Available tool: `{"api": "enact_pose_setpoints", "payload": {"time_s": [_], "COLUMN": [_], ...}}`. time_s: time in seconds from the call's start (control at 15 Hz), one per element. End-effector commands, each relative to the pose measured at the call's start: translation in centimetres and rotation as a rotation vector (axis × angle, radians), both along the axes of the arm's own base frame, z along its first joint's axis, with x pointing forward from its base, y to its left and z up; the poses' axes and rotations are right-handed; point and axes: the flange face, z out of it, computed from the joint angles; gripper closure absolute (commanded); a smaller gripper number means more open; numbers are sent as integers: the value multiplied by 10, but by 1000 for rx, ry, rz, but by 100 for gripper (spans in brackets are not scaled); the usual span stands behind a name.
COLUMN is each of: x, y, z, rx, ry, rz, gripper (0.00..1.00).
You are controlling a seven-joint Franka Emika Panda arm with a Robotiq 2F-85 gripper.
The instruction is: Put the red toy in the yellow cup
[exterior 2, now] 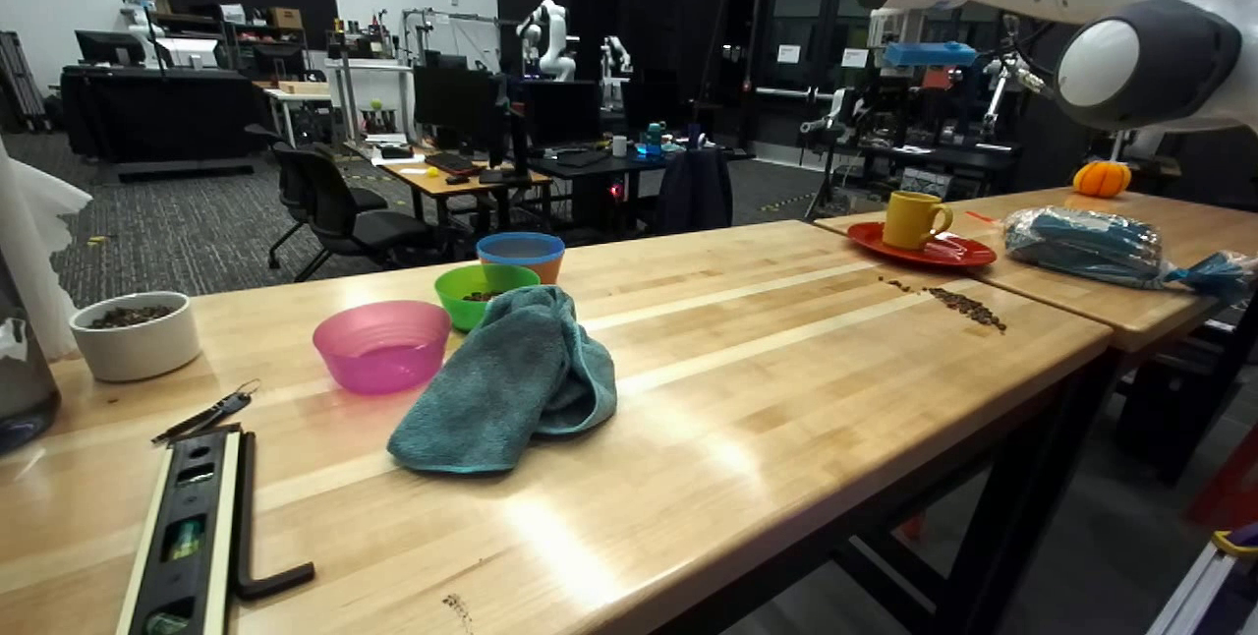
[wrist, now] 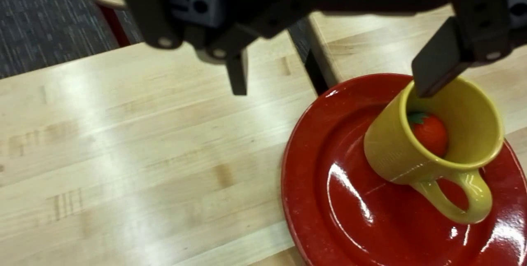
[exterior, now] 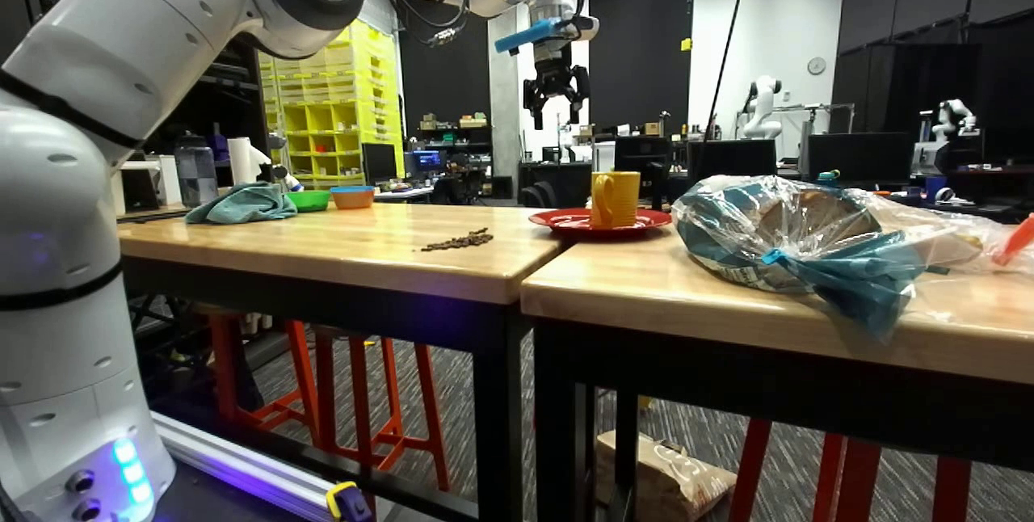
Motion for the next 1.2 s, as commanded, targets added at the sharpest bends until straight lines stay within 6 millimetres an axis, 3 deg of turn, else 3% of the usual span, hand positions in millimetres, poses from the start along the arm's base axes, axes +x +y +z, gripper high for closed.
{"api": "enact_pose_setpoints", "payload": {"time_s": [0.0,0.27,0.53,1.13], "x": [-10,-24,-50,-128], "y": [34,67,88,127], "z": [9,10,12,0], "rx": [40,73,84,124], "ry": [18,34,55,72], "rz": [55,102,152,219], "gripper": [0,0,0,0]}}
